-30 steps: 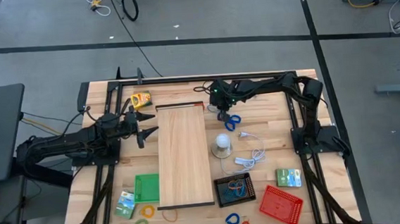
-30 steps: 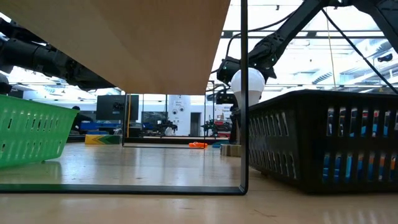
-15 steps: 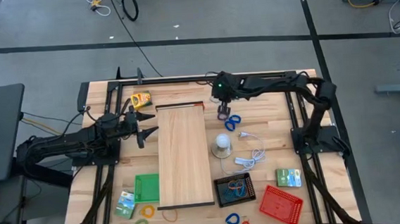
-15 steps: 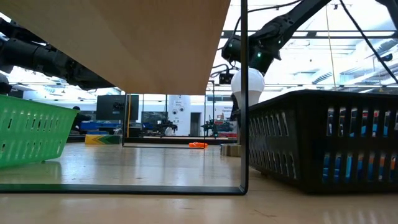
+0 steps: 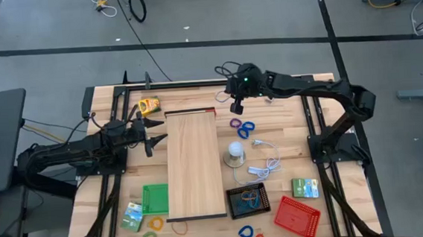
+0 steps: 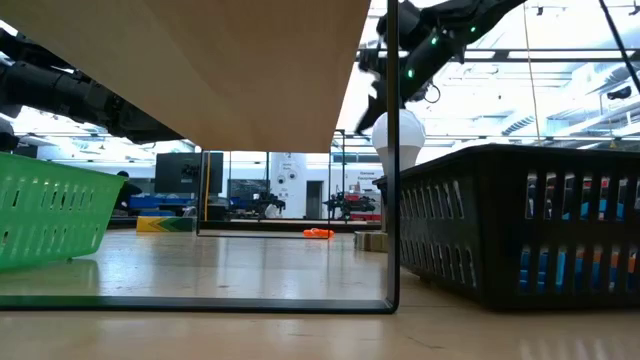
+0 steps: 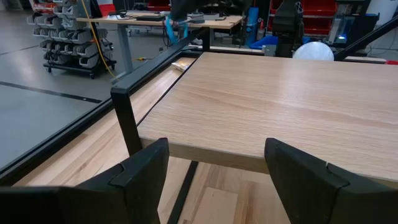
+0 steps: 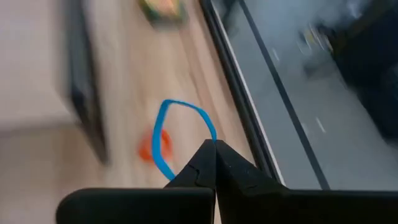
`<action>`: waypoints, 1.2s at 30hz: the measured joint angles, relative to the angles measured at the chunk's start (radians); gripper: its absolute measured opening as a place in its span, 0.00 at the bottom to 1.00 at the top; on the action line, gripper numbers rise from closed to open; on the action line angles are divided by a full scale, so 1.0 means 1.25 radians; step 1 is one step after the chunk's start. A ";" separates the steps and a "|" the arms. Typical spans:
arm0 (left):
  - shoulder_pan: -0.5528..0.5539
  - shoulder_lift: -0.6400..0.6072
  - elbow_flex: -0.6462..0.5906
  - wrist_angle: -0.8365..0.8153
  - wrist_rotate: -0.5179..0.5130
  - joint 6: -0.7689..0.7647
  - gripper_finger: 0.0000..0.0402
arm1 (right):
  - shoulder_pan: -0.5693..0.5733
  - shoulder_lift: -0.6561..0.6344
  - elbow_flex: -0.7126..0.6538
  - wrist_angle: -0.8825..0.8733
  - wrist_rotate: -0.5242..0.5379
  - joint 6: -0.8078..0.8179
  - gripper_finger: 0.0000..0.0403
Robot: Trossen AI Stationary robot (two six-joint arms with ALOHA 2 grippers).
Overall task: Pick & Place Office Desk Supplies
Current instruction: Put the blue rubber band into the black bin
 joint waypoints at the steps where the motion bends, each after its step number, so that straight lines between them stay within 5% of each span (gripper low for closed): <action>1: 0.000 0.000 0.000 0.000 0.000 0.000 0.68 | -0.002 -0.010 0.000 0.020 -0.033 -0.008 0.00; 10: 0.001 0.000 0.000 0.000 0.000 0.004 0.68 | -0.005 -0.070 0.000 0.180 -0.271 -0.039 0.00; 18: 0.001 0.000 0.000 0.000 0.000 0.003 0.68 | 0.003 -0.070 0.000 0.254 -0.326 -0.055 0.00; 28: 0.001 0.000 0.000 0.000 0.000 0.003 0.68 | 0.008 -0.089 -0.001 0.370 -0.331 -0.055 0.00; 36: 0.000 0.000 0.000 0.000 0.000 0.000 0.68 | 0.014 -0.203 -0.041 0.386 -0.199 -0.057 0.00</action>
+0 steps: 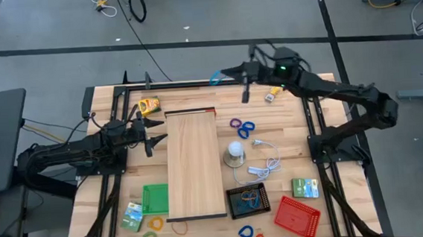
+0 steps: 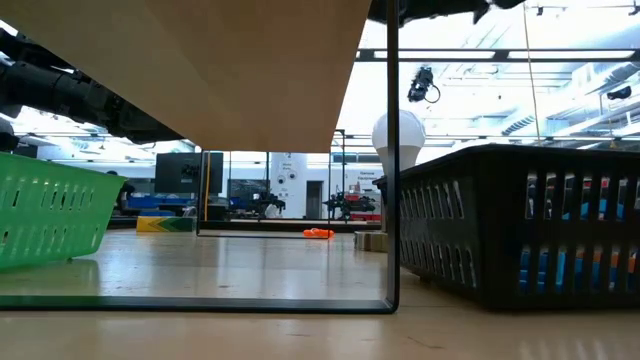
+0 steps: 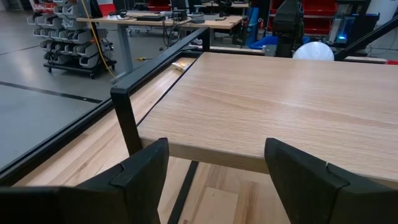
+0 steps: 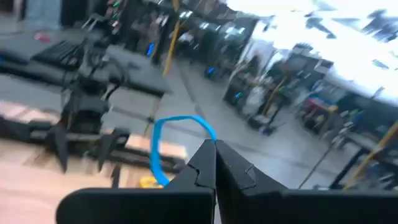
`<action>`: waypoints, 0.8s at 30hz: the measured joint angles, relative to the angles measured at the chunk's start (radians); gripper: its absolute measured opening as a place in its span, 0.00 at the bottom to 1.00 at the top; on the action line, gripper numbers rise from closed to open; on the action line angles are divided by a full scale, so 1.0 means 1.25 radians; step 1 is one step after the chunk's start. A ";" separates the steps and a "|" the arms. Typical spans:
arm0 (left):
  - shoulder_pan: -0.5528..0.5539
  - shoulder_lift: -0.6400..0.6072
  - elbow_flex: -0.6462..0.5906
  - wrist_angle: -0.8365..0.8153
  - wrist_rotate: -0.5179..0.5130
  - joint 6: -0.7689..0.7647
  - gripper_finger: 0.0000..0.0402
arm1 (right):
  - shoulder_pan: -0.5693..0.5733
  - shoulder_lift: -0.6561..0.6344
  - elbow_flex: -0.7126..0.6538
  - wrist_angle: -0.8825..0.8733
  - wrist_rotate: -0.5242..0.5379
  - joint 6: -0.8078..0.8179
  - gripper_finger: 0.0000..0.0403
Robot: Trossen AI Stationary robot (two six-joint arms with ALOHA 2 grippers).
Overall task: Pick & Place Office Desk Supplies
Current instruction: Put the blue rubber band into the black bin
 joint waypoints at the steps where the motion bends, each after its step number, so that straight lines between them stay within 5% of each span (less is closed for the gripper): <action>1: 0.000 0.000 0.000 0.000 0.000 0.000 0.68 | 0.003 -0.027 -0.025 0.019 0.013 0.000 0.00; 13: 0.000 0.000 0.000 0.000 0.000 -0.018 0.68 | 0.053 -0.353 -0.420 0.121 0.087 0.134 0.00; 24: 0.000 0.000 0.000 -0.004 -0.005 -0.021 0.68 | 0.248 -0.463 -0.620 0.104 0.147 0.316 0.00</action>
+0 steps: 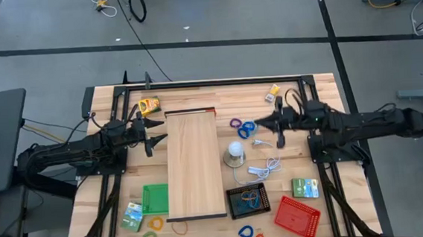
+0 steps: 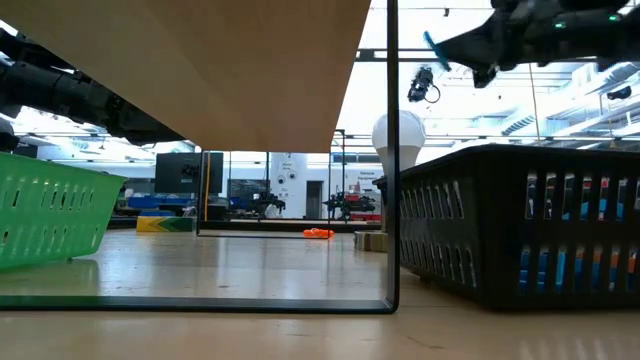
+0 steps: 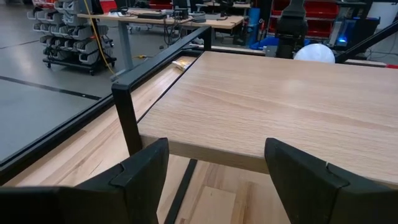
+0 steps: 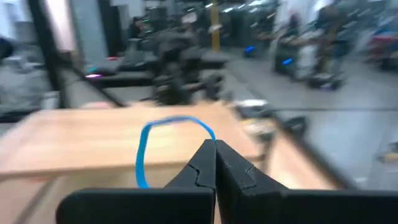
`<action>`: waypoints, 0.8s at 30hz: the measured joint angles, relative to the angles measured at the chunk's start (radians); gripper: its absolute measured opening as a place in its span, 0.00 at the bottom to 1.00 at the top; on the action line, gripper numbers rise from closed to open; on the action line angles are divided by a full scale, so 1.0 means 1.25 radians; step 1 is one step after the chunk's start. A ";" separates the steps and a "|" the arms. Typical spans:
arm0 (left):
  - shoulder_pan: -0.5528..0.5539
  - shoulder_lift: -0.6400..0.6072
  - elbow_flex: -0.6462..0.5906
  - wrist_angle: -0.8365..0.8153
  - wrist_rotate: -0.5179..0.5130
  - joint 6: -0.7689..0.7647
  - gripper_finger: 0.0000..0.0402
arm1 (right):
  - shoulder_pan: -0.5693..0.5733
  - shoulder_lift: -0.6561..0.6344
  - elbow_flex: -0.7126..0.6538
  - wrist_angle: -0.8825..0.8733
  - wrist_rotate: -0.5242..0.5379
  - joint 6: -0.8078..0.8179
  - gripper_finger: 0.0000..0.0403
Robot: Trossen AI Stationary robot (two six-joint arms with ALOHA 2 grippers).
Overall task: Pick & Place Office Desk Supplies
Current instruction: Put the blue rubber band into the black bin
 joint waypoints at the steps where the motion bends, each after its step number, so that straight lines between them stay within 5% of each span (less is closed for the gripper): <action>1: 0.000 0.000 0.000 0.000 0.000 0.000 0.68 | 0.024 -0.001 -0.005 -0.005 0.006 0.016 0.00; 13: 0.000 0.000 0.000 -0.002 0.000 0.000 0.68 | 0.329 0.070 -0.009 -0.054 0.047 0.222 0.00; 24: 0.000 0.000 0.000 -0.008 0.000 0.002 0.68 | 0.508 0.320 -0.008 0.114 0.171 0.396 0.00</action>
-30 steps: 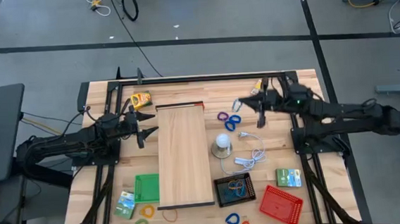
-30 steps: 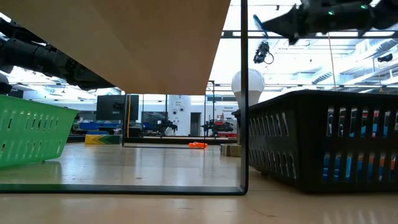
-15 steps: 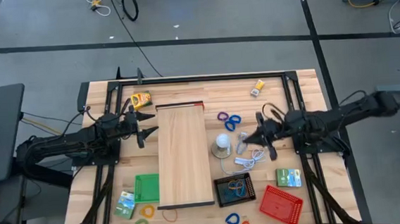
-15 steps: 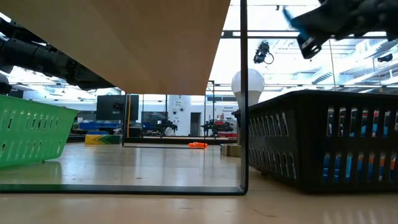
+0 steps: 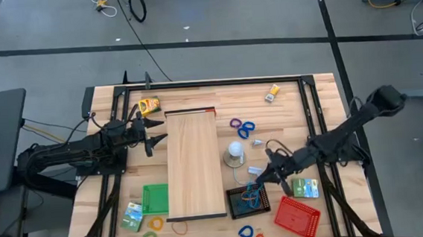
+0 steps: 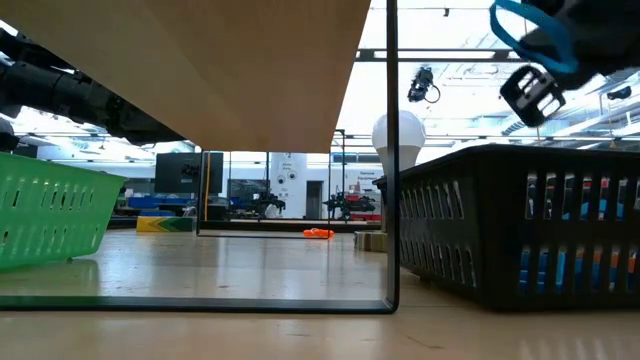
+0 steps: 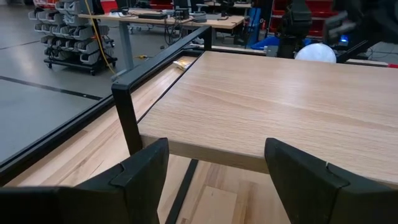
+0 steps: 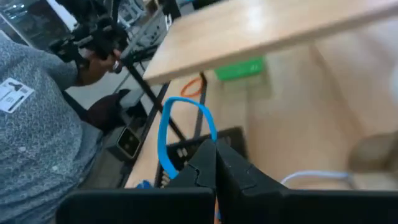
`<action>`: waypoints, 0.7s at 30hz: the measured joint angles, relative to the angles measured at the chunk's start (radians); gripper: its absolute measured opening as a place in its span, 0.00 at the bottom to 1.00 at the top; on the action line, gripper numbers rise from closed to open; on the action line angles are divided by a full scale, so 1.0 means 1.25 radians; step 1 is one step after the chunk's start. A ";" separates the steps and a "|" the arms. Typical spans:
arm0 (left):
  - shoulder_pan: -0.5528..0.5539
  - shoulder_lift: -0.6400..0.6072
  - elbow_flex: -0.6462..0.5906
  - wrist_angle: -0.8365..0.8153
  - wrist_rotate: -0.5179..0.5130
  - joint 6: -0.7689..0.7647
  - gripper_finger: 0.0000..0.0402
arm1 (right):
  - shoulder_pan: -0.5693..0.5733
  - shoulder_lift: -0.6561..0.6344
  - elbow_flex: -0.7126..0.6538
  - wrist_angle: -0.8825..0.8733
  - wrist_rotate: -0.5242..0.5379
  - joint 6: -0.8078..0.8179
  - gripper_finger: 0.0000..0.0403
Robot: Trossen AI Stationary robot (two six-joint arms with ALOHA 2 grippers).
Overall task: Pick & Place Office Desk Supplies
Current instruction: Put the blue rubber band into the black bin
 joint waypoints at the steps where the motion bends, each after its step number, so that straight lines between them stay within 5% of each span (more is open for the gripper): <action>1: 0.000 0.000 0.000 -0.001 0.000 0.000 0.68 | 0.007 0.024 0.000 0.017 0.000 0.012 0.00; 12: 0.000 0.000 0.000 -0.002 0.000 0.002 0.68 | 0.033 0.226 0.010 0.089 0.002 0.142 0.00; 21: 0.000 0.000 0.000 -0.001 0.000 0.006 0.68 | 0.032 0.265 0.069 -0.001 -0.032 0.161 0.01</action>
